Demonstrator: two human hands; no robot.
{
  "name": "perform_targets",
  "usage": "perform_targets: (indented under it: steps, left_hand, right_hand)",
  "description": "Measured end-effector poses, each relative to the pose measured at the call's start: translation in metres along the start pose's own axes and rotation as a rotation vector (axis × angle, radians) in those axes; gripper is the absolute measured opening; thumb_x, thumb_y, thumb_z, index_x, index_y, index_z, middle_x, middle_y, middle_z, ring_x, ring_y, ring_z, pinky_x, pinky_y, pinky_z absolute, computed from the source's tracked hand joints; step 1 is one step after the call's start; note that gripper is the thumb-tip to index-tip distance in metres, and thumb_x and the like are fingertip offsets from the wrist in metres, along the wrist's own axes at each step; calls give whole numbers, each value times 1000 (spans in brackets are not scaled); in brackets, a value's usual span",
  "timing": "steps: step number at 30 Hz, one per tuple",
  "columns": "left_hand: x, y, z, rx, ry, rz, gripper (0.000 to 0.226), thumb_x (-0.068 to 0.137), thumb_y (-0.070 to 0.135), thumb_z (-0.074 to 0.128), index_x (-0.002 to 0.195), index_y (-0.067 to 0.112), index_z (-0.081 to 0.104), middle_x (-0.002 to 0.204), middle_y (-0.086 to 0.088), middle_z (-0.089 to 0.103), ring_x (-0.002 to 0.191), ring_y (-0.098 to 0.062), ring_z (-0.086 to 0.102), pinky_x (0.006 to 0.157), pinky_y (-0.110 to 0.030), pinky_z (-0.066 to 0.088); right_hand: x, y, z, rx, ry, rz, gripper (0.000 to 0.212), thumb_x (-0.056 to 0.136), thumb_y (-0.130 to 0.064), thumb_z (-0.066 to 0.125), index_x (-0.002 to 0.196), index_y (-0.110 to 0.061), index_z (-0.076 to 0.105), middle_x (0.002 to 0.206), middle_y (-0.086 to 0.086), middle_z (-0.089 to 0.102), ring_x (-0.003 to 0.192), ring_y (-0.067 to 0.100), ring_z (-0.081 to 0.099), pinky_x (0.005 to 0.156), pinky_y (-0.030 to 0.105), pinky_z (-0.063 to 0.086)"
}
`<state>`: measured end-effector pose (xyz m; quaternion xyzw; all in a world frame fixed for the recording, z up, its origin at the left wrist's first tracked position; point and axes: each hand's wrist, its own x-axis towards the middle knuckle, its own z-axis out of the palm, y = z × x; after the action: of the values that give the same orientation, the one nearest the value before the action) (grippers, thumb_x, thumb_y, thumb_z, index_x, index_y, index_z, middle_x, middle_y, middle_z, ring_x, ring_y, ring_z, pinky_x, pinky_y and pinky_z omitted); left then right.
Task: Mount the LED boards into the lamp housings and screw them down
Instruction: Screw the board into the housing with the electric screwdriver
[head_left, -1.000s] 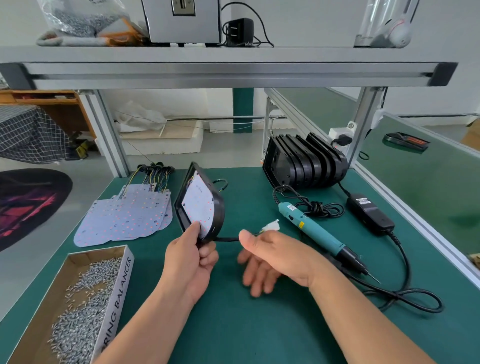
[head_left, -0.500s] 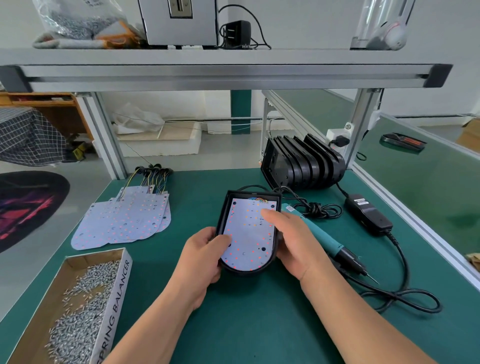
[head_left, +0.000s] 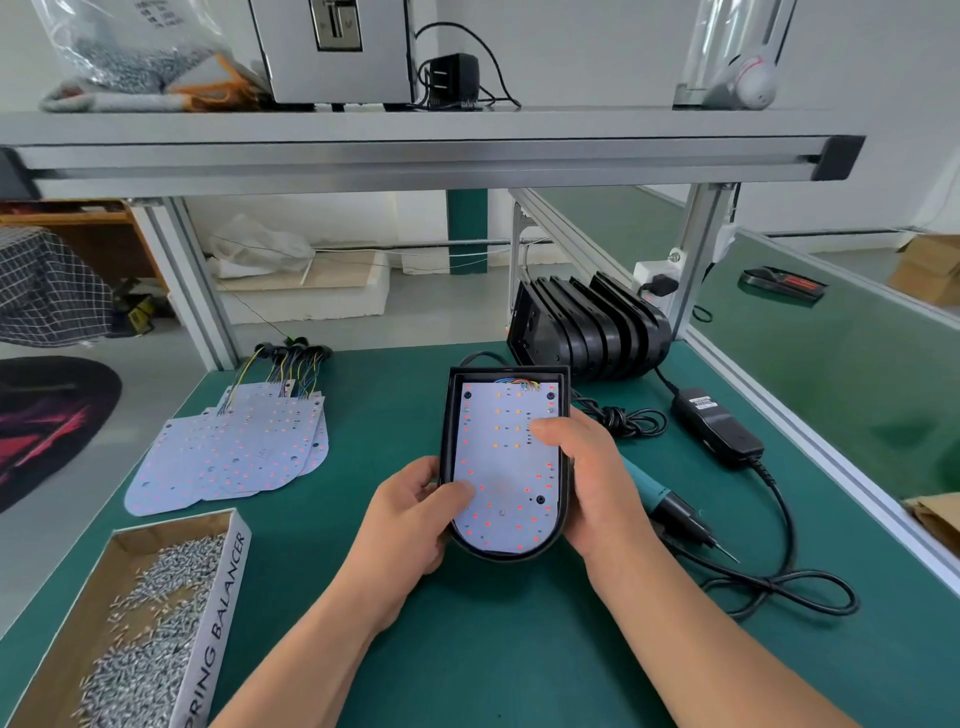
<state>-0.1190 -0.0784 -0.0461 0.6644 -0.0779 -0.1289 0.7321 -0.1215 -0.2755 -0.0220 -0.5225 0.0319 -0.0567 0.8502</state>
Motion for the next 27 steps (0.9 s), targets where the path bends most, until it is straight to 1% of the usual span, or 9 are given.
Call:
perform_targets:
  steps: [3,6,9,10,12,14,18,22,27]
  left_hand:
    - [-1,2,3,-12,-4,-1,13,81,37,73,85,25,75,64,3,41,45,-14,18,42,-21,19]
    - [-3,4,3,-20,-15,23,36,78,57,78,83,22,73,65,0,36,46,-15,18,42,-21,18]
    - [-4,4,2,-10,12,58,55,96,74,57,90,21,73,62,-4,50,46,-16,21,45,-23,19]
    - [-3,2,2,-8,49,63,55,103,70,50,101,22,76,70,-8,63,46,-17,23,44,-23,22]
    - [2,-2,1,-10,138,47,44,109,55,51,117,18,72,79,-11,68,46,-16,28,43,-24,26]
    - [5,-6,-1,8,150,30,33,103,42,59,114,14,71,76,-11,62,46,-15,29,43,-24,27]
    - [10,-15,-5,59,143,29,26,109,16,47,117,16,71,76,-7,61,48,-16,32,44,-25,28]
    - [12,-19,-8,91,134,19,30,106,7,44,116,15,71,74,-10,59,49,-16,31,44,-25,27]
    - [13,-17,-10,64,154,-19,34,102,1,41,118,14,68,74,-11,57,50,-17,32,44,-26,28]
  right_hand:
    - [0,-1,2,-29,43,-55,29,77,-13,66,100,3,72,99,25,74,87,37,70,75,45,59]
    - [-1,-6,3,-61,81,-114,27,74,-11,63,94,8,62,90,21,68,82,34,64,75,46,53]
    - [-5,-19,1,-49,97,-164,27,74,-10,61,93,8,61,91,18,68,81,31,64,73,42,53]
    - [-7,-25,-2,-30,122,-175,31,73,-11,61,96,10,59,92,18,67,81,31,64,72,42,53]
    - [-12,-38,-10,0,184,-187,40,73,-12,61,103,15,55,94,18,64,82,31,62,75,44,50]
    - [-19,-49,-25,-1,235,-200,37,74,-13,62,101,12,58,96,17,67,85,33,65,78,48,51]
    - [-49,-77,-69,-37,369,-225,38,72,-15,63,104,6,68,101,19,73,88,36,71,76,50,57]
    - [-80,-114,-111,-87,470,-294,26,71,-18,63,90,-15,80,100,14,78,85,33,75,73,46,61]
    - [-103,-165,-166,-94,646,-384,32,77,-15,62,107,-8,71,108,16,72,91,33,71,82,48,59]
